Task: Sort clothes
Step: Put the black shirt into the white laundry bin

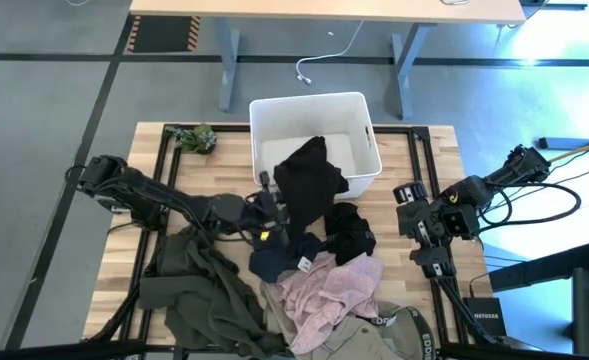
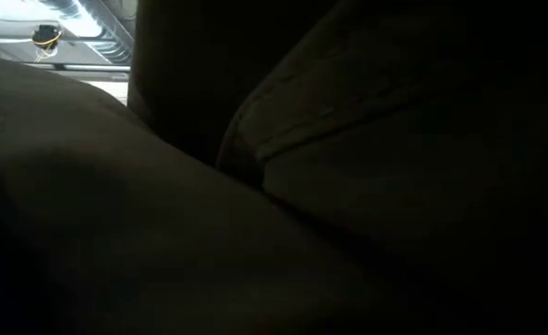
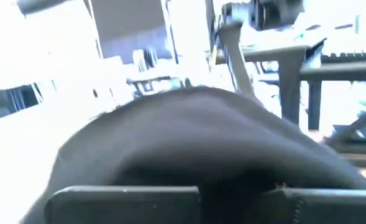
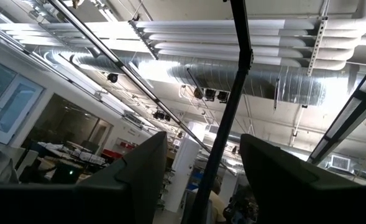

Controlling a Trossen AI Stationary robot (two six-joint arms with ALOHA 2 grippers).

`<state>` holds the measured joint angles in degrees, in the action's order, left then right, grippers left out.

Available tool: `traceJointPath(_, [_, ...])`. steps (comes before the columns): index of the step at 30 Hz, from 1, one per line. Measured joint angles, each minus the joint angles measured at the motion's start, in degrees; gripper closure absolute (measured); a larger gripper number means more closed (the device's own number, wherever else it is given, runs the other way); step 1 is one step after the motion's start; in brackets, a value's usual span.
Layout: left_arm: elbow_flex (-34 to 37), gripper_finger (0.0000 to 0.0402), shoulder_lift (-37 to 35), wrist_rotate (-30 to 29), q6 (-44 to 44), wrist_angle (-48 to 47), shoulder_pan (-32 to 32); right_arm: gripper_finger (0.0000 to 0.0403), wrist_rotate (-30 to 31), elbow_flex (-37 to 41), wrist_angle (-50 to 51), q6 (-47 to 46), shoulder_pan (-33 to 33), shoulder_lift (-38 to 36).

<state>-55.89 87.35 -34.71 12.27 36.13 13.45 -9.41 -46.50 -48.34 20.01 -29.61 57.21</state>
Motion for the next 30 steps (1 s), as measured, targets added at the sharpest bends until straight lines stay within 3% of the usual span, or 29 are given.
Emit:
traceJointPath(5, [-9.17, 0.0399, -1.02, -0.54, 8.92, -1.19, -2.59, 0.0181, 0.00, 0.00, -0.02, 0.00, 0.00, 0.00])
traceJointPath(9, [-14.77, 0.0398, -2.80, -1.55, 11.43, -7.68, -6.80, 0.0181, 0.00, 0.00, 0.06, 0.00, 0.00, 0.00])
traceJointPath(14, [-16.18, 0.0381, -2.75, -8.61, 8.59, -17.10, -14.60, 0.0181, 0.00, 0.02, 0.20, 0.00, 0.00, 0.00])
traceJointPath(17, [-16.18, 0.0364, -2.75, -8.71, 0.10, -28.76, -19.96, 0.0181, -0.01, 0.02, 0.26, 0.00, 0.00, 0.00])
traceJointPath(22, [-16.14, 0.0322, -2.71, -1.22, -14.23, -46.21, -25.79, 0.0181, 0.00, 0.02, 0.39, 0.00, 0.00, 0.00])
traceJointPath(25, [-16.14, 0.0298, -3.21, 3.24, -14.63, -51.06, -26.47, 0.0181, -0.02, 0.02, 0.41, 0.00, 0.00, 0.00])
traceJointPath(30, [-16.24, 0.0276, -7.23, 4.12, -13.11, -56.49, -23.45, 0.0181, 0.00, 0.02, 0.46, -0.04, 0.00, 0.00])
